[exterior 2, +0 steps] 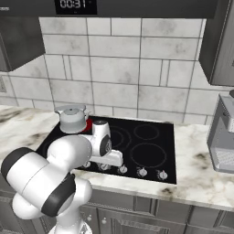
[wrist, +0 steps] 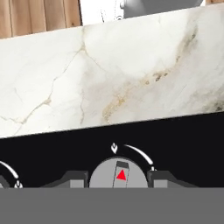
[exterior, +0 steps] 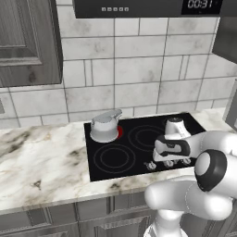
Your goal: The kettle is done boiling. Turn off the stove, then wait for 300 timesteps before moving the kettle to the dining table.
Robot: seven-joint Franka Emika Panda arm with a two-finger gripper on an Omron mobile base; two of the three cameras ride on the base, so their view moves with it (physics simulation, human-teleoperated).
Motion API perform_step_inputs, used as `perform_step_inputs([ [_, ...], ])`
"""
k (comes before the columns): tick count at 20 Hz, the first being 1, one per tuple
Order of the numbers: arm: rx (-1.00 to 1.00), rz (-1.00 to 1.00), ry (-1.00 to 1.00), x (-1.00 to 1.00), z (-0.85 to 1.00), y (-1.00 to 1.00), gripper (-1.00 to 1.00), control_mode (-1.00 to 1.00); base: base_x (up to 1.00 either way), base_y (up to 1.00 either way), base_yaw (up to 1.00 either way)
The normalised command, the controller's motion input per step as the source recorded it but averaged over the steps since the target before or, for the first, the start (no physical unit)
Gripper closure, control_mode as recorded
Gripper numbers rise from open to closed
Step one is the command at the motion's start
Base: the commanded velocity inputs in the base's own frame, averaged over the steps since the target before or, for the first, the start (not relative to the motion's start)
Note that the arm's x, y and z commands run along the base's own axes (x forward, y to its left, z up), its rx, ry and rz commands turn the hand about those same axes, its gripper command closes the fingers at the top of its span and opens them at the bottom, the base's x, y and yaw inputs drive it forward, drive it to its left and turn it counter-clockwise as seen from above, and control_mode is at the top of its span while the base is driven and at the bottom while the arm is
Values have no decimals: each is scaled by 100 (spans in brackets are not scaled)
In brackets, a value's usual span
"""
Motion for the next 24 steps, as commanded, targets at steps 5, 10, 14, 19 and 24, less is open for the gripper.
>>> perform_step_inputs([
  [5, 0, -20, -1, -12, -15, 0, 100, -100, 0, 0, 0],
  [10, 2, -23, -6, -18, -14, 1, 100, -100, 0, 0, 0],
  [14, 2, -24, -7, -19, -9, 0, 100, -100, 0, 0, 0],
  [19, 2, -24, -4, -17, -4, 0, 100, -100, 0, 0, 0],
  [24, 0, -26, 0, -12, -4, 2, 100, -100, 0, 0, 0],
])
